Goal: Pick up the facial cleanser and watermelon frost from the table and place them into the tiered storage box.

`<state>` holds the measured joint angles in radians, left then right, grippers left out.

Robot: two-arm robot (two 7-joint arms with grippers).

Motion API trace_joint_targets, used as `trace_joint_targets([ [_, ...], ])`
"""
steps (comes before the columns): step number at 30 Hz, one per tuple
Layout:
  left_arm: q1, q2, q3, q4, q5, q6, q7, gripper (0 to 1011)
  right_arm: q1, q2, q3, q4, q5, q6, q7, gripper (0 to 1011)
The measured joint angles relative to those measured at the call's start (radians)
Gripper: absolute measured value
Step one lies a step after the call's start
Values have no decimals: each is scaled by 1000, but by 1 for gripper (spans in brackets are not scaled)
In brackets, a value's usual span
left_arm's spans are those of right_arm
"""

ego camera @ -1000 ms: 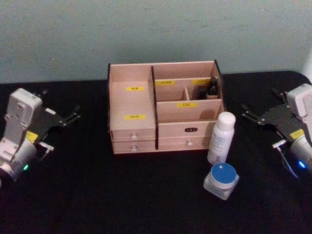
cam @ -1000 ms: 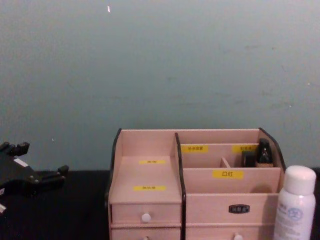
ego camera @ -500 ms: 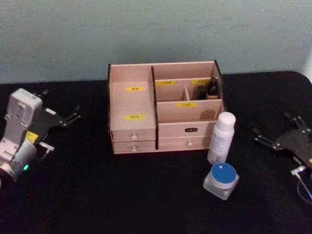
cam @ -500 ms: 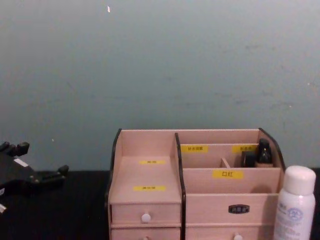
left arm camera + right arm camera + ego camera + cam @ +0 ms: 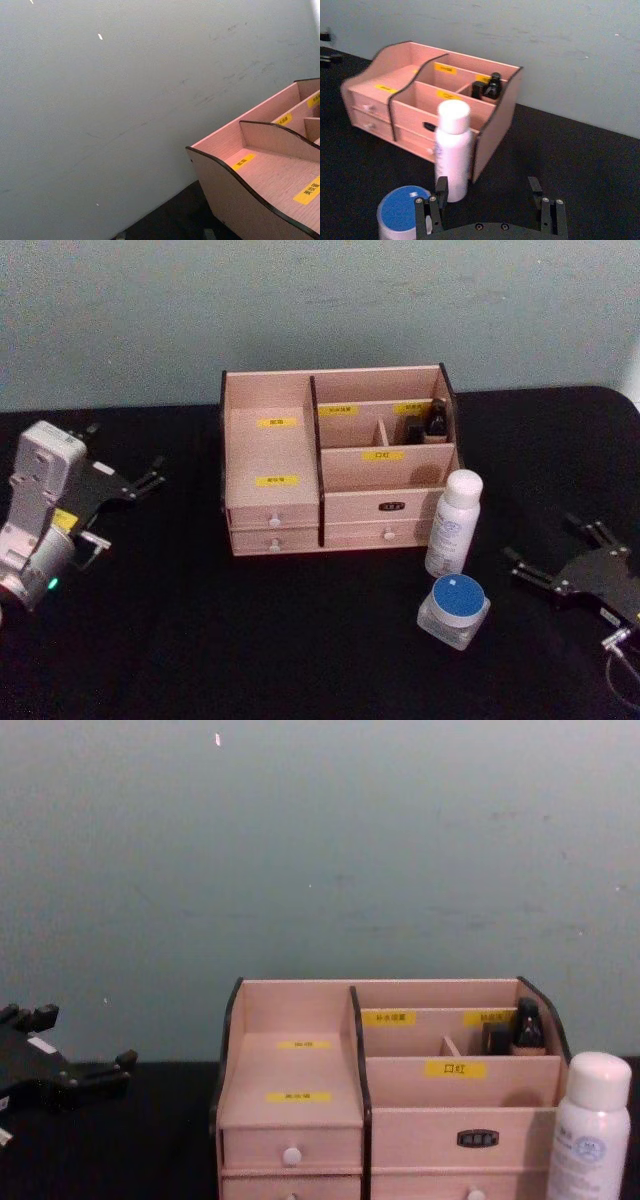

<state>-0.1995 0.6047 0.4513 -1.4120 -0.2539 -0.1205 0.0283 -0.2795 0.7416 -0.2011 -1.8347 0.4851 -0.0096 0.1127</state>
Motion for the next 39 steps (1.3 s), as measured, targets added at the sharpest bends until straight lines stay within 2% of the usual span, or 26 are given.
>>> trace_joint_targets([
  [5, 0, 0, 0, 0, 0, 0, 0, 1001, -10, -12, -6, -17, 1, -2, 30, 1000],
  [9, 0, 0, 0, 0, 0, 0, 0, 1001, 2, -32, -20, -17, -7, 3, 44, 1000],
  [26, 0, 0, 0, 0, 0, 0, 0, 1001, 154, -184, -98, 84, -88, 83, 40, 1000],
  [39, 0, 0, 0, 0, 0, 0, 0, 1001, 216, -257, -105, 144, -127, 130, 38, 1000],
])
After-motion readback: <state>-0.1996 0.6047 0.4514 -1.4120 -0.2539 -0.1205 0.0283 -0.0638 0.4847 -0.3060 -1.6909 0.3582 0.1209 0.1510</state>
